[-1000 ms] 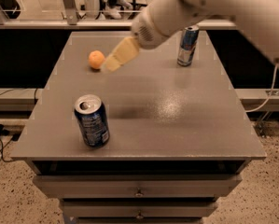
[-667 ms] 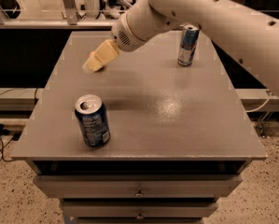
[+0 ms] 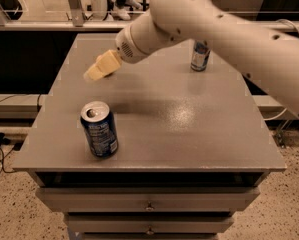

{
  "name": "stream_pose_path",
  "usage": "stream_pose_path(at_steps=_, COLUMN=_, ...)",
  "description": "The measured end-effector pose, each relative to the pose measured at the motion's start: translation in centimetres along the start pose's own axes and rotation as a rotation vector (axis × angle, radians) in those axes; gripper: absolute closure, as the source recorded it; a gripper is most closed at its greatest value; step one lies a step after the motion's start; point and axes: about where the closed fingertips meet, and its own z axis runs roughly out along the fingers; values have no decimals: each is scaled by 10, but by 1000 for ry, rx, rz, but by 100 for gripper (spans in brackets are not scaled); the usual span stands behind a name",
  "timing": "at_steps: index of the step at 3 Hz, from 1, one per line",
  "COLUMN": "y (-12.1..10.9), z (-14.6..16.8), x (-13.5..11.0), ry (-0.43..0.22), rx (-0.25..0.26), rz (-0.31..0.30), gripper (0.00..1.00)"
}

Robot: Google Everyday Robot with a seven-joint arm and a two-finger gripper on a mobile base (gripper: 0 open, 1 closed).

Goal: Move orange near pepsi can

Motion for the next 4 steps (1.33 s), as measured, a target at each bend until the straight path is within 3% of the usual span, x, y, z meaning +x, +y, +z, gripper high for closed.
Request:
stream_pose_path(at_steps=2, y=-22, z=65, x=0, ry=-123, rx=2, rz=69, gripper=0)
stream_pose_path(at_steps=3, y=-38, z=76, x=-14, ry=-170, rx=8, rz=85, gripper=19)
stream_pose_path(at_steps=4, y=-49, z=85, x=-21, ry=-189, rx=26, rz=94, gripper=50)
